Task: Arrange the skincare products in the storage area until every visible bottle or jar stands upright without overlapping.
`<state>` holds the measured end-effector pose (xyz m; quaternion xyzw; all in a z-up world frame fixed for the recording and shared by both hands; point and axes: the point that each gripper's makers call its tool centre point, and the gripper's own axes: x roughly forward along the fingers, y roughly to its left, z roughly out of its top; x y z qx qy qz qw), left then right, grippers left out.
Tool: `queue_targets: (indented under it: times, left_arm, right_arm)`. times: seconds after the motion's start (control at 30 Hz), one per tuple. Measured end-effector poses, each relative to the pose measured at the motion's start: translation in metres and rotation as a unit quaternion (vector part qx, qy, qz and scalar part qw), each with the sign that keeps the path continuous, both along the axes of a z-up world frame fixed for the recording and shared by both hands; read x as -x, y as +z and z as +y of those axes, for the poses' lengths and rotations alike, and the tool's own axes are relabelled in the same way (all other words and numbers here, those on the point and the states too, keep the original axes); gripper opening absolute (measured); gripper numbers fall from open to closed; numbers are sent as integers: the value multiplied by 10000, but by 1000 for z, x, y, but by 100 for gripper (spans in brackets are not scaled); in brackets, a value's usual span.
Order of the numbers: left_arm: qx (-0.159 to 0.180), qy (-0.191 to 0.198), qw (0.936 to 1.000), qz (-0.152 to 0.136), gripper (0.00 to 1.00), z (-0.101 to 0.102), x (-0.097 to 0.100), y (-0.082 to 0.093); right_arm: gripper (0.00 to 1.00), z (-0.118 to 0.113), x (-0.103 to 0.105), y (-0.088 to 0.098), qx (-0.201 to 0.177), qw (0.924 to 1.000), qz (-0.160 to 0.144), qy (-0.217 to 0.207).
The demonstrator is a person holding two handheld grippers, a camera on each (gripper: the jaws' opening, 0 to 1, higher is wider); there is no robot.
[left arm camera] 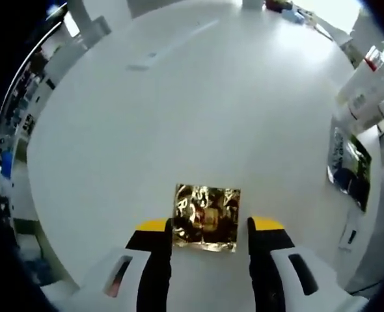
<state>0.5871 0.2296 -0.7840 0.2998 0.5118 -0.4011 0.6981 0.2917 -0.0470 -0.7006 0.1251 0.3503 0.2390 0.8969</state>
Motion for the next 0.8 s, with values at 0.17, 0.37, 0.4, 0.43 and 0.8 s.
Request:
queue_targets:
  times: [0.17,0.37,0.4,0.43,0.8]
  left_arm:
    - [-112,-30,9999,106,42,-1,0,0]
    - [-197,-245,9994,145,37,-5,4,1]
    - [-197,-240,9994,142,36,-4,4,1]
    - [-186,-236,9995,138,36,-4,4,1]
    - [-148,-307,9993,152,36,-4,7,2]
  right_arm:
    - [97,-1,0,0,0,10000,-1,-22]
    - [97,-1,-1,0,-6,10000,1,-25]
    - [97,-1,0,0,-3,10000,3,-18]
    - [97,0,0,0,-2,10000,2,-17]
    - [97,0,0,0,7,10000,9,-5]
